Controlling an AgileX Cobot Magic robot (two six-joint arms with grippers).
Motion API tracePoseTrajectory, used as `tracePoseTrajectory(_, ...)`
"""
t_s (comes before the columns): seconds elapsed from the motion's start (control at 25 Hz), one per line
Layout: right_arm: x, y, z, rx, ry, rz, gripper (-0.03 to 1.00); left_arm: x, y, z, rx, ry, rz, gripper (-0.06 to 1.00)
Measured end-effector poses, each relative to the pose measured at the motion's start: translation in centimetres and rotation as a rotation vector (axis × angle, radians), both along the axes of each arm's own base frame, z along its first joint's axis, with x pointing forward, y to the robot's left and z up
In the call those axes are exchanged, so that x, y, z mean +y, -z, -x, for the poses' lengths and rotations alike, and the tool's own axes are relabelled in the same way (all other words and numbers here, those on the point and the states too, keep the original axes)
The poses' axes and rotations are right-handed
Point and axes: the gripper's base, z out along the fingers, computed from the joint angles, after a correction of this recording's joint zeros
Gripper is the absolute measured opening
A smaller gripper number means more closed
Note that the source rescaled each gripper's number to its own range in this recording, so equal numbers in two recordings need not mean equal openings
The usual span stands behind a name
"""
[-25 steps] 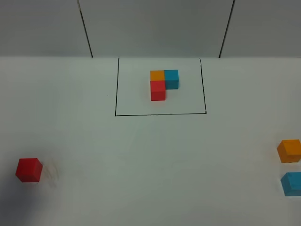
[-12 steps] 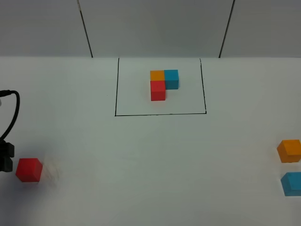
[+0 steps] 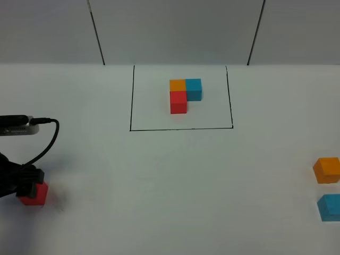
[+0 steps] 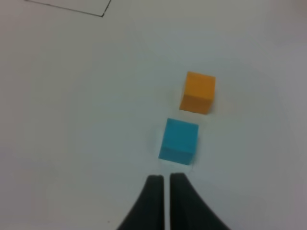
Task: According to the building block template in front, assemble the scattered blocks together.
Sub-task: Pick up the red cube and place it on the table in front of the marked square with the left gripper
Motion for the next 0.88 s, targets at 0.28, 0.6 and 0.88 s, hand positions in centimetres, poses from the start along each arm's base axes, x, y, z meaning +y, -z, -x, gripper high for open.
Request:
tracePoseTrajectory(0.28, 0.0, 0.0, 0.0, 0.000, 0.000, 0.000, 0.00, -0.3, 2.6, -1.3, 0.022, -0.014, 0.021, 1.00)
tracePoseTrajectory(0.6, 0.0, 0.0, 0.0, 0.000, 0.000, 0.000, 0.00, -0.3, 4.6, -2.2, 0.017, -0.010, 0.023, 1.00)
tracePoseTrajectory(0.88, 0.0, 0.0, 0.0, 0.000, 0.000, 0.000, 0.00, -0.4, 6.0, -2.7, 0.024, -0.007, 0.024, 1.00)
